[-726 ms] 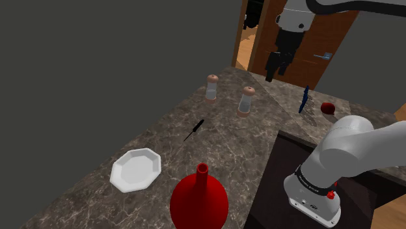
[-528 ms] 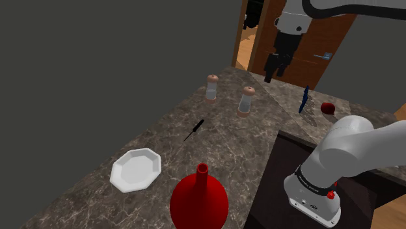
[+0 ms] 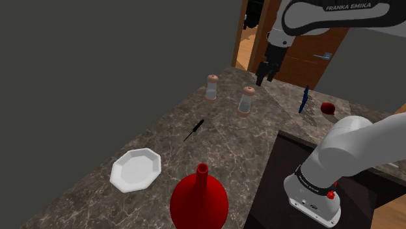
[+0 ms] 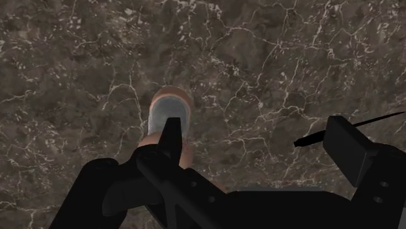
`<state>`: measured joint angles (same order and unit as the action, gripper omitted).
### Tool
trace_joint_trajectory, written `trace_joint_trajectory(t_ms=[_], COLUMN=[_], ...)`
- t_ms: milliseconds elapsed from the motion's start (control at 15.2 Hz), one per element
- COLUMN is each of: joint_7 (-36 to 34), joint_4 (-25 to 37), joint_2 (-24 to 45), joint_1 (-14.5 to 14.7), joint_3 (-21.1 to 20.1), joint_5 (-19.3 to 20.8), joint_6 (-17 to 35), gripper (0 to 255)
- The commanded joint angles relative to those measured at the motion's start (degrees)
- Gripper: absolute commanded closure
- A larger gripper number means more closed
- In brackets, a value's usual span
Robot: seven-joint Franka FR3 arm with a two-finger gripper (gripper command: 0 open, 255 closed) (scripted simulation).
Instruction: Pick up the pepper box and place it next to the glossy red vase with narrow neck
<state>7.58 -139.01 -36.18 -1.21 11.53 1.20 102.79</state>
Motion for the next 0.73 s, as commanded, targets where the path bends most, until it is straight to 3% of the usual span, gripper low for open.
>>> trace_joint_trajectory(t_ms=[0, 660], joint_7=[2.23, 12.87], joint_4=[0.84, 4.72], joint_2=[3.87, 21.08], joint_1=[-0.17, 0.54], joint_3=[2.29, 10.99], joint_5=[-0.16, -5.88], joint_6=[3.37, 16.43], gripper=[0, 0])
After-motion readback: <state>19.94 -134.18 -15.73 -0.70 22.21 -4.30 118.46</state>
